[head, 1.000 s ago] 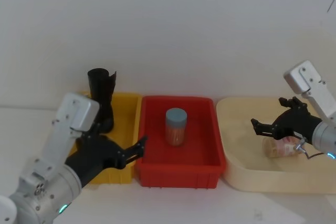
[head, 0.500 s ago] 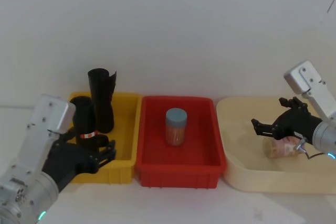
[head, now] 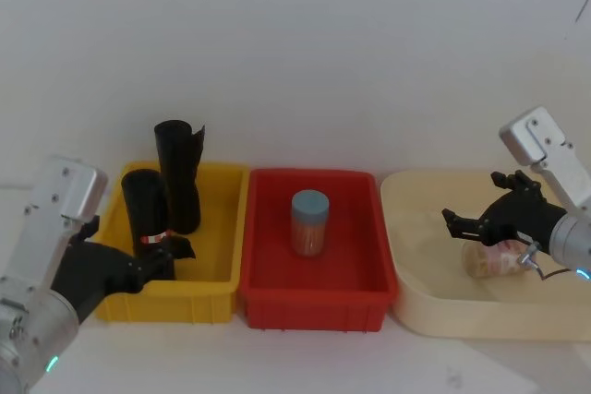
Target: Pick up the garbage bag with the one hand and transfer it to the other hand.
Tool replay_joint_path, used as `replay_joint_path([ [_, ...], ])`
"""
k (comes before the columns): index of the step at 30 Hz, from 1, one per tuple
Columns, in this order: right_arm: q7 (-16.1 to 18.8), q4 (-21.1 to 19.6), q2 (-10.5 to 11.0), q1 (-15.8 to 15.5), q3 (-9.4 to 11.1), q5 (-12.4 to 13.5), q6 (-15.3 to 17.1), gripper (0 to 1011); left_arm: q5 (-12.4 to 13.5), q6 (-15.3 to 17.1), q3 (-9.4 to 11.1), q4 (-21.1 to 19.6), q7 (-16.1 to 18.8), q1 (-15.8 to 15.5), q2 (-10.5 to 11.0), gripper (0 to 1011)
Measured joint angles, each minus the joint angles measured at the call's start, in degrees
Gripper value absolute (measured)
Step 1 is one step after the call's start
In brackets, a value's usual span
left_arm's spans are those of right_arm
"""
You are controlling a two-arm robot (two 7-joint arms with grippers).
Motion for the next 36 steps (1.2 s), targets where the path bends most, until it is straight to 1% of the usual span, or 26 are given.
replay_joint_path([
  [5, 0.0, 0.0, 0.0, 0.0, 0.0, 0.0, 0.0, 1001, 0.12, 0.06, -0.14, 1.71, -0.85, -1.67, 0.26, 1000],
  [7, 0.0, 0.0, 0.0, 0.0, 0.0, 0.0, 0.0, 1001, 0.17, 0.06, -0.12, 2.81, -1.54, -2.8, 0.36, 1000],
  [20, 0.0, 0.0, 0.0, 0.0, 0.0, 0.01, 0.0, 1000, 0.46, -0.78, 0.7, 8.74, -4.54, -8.84, 0.11, 1000],
  [22, 0.0, 0.0, 0.0, 0.0, 0.0, 0.01, 0.0, 1001, 0.47, -0.99, 0.9, 10.25, -5.2, -10.32, -0.18, 1000],
  [23, 0.0, 0.0, 0.0, 0.0, 0.0, 0.01, 0.0, 1001, 0.47, -0.99, 0.9, 10.25, -5.2, -10.32, -0.18, 1000],
  [25, 0.0, 0.0, 0.0, 0.0, 0.0, 0.01, 0.0, 1000, 0.46, -1.08, 1.05, 11.51, -5.76, -11.58, -0.55, 1000],
  [35, 0.0, 0.0, 0.0, 0.0, 0.0, 0.01, 0.0, 1001, -0.18, -0.53, 1.25, 15.05, -7.02, -14.73, -1.96, 997],
  [36, 0.0, 0.0, 0.0, 0.0, 0.0, 0.01, 0.0, 1001, -0.29, -0.42, 1.26, 15.46, -7.17, -15.09, -2.15, 977],
])
